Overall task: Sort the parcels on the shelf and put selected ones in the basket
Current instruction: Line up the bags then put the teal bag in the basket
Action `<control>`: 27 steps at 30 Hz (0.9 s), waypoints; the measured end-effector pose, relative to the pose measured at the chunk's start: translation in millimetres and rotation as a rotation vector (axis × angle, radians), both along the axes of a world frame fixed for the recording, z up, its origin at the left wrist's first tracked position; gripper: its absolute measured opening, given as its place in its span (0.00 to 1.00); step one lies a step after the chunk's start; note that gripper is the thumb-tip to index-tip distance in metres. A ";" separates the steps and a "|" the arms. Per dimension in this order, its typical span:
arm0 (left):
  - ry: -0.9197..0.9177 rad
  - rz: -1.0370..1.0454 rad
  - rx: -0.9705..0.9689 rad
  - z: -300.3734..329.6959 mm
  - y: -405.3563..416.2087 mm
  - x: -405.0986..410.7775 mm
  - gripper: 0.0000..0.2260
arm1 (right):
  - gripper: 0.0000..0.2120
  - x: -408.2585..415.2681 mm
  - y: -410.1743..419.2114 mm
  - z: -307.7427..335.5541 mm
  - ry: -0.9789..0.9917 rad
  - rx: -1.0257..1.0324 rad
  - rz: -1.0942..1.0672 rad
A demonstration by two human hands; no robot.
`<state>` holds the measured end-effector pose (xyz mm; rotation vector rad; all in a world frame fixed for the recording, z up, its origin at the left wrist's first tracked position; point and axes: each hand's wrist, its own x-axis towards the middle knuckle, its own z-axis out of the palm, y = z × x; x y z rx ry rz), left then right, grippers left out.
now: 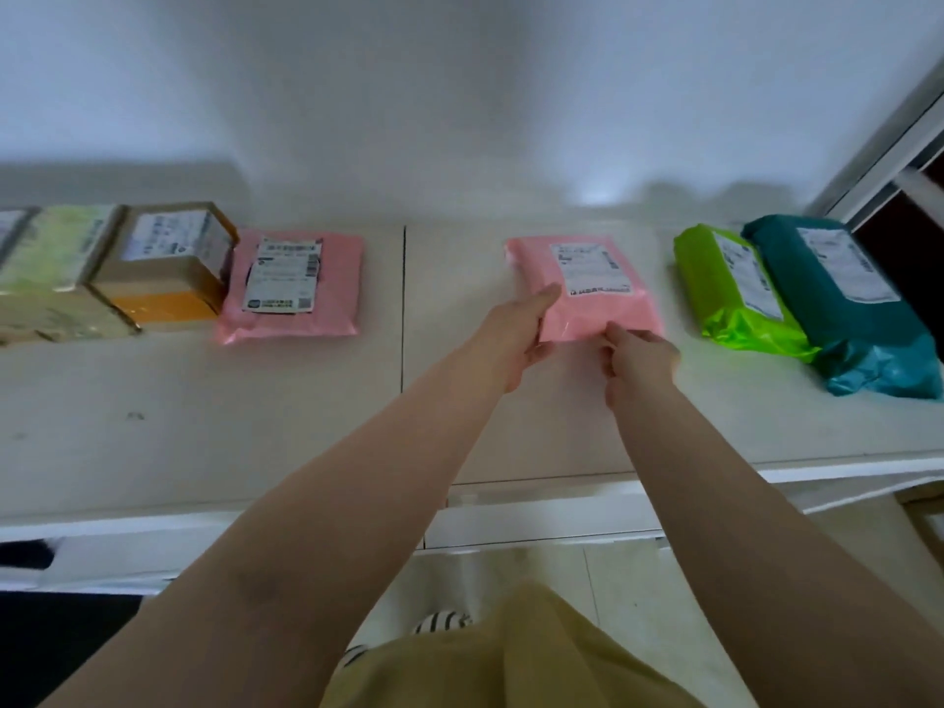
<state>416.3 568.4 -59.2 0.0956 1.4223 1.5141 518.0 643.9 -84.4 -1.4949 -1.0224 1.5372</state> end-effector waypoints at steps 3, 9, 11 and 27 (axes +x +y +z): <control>0.057 0.080 -0.070 2.7 -18.4 -18.8 0.25 | 0.11 -9.1 -33.7 6.7 0.092 0.035 0.093; 0.125 0.199 -0.063 15.5 -61.4 -55.4 0.23 | 0.04 -30.8 -93.0 20.9 0.270 0.050 0.245; 0.100 0.213 -0.004 22.6 -73.8 -62.7 0.21 | 0.02 -34.5 -103.1 21.8 0.295 0.041 0.288; 0.292 0.296 0.249 45.2 -139.5 -67.9 0.15 | 0.24 -33.8 -92.4 69.8 0.363 0.183 0.679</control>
